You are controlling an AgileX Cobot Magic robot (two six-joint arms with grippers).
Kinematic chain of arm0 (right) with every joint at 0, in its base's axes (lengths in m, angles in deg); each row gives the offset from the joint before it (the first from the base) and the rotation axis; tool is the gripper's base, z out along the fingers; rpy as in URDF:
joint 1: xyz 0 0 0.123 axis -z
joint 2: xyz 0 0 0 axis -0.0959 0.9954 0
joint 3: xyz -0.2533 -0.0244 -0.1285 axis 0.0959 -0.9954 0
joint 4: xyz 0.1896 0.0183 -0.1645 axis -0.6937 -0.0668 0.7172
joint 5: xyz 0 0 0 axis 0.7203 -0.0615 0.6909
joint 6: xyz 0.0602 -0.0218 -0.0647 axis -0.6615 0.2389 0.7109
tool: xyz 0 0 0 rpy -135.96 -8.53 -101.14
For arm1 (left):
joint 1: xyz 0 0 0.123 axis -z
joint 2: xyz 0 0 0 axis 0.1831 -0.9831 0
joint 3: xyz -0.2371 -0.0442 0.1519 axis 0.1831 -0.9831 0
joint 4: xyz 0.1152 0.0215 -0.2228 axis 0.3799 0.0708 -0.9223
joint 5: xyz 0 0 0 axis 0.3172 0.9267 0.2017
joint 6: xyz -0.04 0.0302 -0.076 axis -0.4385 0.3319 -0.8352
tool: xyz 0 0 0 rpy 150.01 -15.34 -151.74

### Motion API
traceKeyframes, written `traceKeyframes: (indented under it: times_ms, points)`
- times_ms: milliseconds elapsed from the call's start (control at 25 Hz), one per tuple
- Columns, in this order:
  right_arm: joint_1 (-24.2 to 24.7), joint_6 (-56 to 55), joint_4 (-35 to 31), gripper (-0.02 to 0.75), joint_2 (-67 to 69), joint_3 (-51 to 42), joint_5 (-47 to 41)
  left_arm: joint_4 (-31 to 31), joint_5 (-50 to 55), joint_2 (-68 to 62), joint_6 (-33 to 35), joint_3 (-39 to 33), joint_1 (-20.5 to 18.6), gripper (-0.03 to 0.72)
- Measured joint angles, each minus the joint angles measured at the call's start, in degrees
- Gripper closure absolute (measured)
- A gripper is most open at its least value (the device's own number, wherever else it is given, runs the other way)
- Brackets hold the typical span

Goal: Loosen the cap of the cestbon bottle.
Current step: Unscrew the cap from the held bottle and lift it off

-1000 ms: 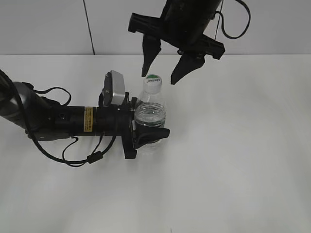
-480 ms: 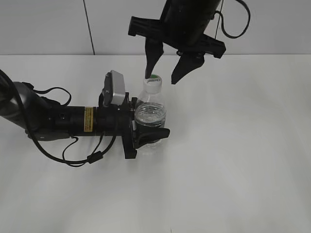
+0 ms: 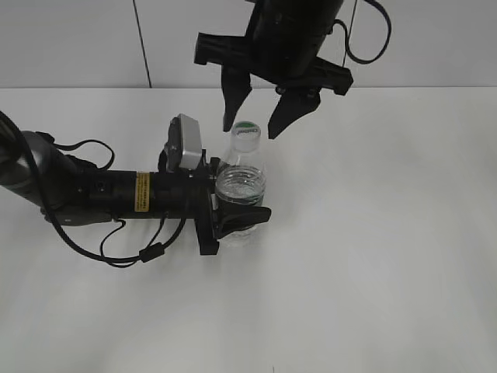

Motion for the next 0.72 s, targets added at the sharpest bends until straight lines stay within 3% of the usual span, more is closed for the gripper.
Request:
traceKeyframes:
  times_ms: [720]
  points:
    - [-1.2,0.5,3.2,0.307,3.8,5.2,-0.1,0.5,0.0,0.0,0.0,0.0,0.1,0.279]
